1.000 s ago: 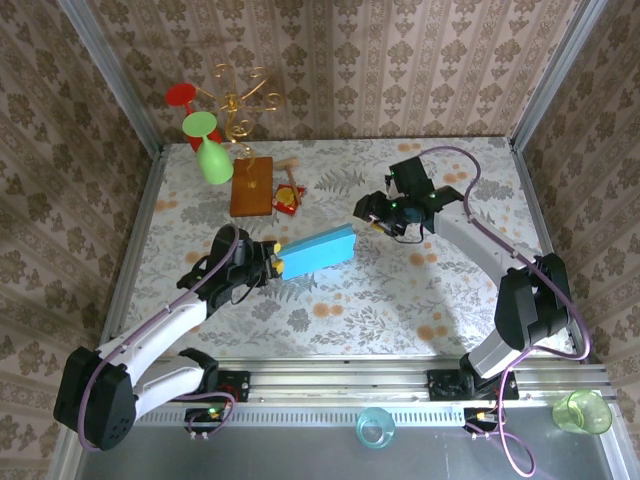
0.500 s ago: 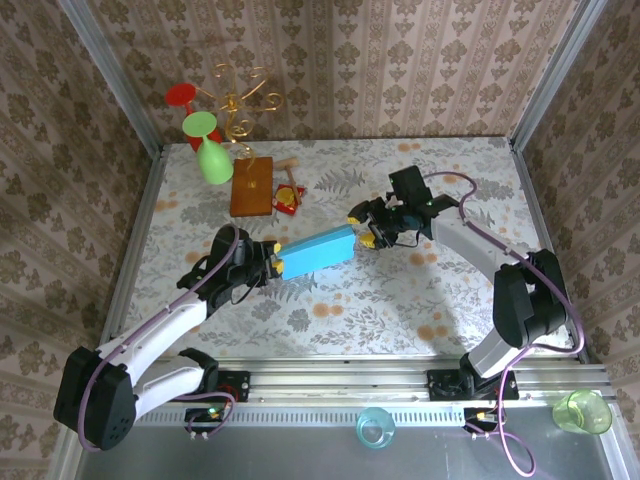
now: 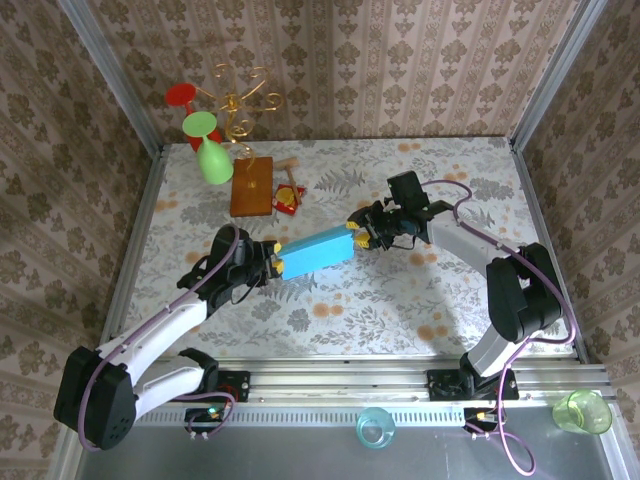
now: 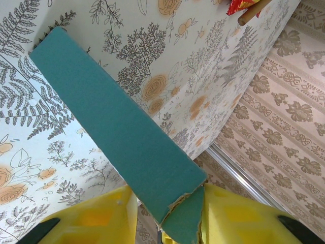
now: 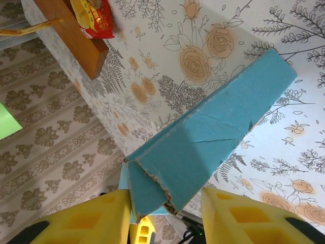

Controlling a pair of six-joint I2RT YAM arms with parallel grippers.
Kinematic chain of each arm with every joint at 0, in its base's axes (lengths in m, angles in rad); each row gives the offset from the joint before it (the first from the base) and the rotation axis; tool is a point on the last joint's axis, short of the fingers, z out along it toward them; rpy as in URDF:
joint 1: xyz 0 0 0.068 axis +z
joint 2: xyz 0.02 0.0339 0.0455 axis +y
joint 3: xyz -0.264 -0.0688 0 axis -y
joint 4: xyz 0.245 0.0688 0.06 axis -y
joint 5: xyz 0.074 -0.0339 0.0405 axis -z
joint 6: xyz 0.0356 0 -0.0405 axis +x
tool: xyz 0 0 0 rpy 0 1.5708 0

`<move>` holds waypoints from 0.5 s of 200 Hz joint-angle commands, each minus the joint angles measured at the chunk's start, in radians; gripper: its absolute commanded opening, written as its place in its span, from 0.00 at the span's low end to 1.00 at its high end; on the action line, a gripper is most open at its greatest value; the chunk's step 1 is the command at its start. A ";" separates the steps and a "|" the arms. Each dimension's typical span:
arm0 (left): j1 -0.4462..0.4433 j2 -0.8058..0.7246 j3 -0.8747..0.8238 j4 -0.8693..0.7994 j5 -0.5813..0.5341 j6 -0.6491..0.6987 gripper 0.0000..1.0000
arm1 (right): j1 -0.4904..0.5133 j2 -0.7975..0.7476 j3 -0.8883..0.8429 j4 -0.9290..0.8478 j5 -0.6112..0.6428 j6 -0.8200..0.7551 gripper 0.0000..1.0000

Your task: Fold the paper box

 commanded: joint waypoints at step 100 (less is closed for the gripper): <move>0.066 -0.124 0.047 -0.177 0.066 0.189 0.47 | -0.003 0.008 -0.017 0.015 -0.001 0.030 0.35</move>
